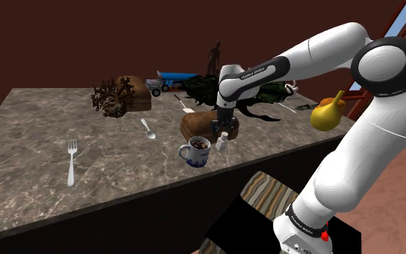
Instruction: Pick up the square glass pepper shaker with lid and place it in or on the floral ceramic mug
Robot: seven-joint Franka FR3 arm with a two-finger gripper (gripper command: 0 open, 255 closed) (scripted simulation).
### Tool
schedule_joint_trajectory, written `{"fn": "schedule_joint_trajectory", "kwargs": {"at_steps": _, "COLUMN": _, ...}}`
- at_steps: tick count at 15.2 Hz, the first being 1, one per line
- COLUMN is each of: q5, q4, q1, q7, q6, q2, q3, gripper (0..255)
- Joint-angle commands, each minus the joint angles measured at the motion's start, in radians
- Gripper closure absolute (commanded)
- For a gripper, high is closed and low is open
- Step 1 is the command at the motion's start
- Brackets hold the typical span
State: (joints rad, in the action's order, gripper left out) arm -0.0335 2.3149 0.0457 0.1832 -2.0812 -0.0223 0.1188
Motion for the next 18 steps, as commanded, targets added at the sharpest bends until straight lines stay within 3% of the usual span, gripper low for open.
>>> {"fn": "schedule_joint_trajectory", "kwargs": {"at_steps": 1, "q5": 0.0, "q4": -0.004, "q1": -0.003, "q7": 0.0, "q6": 0.009, "q2": 0.002, "q3": -0.003, "gripper": 255}}
{"fn": "schedule_joint_trajectory", "kwargs": {"at_steps": 18, "q5": 0.014, "q4": -0.127, "q1": -0.003, "q7": 0.017, "q6": 0.239, "q2": -0.107, "q3": -0.005, "gripper": 255}}
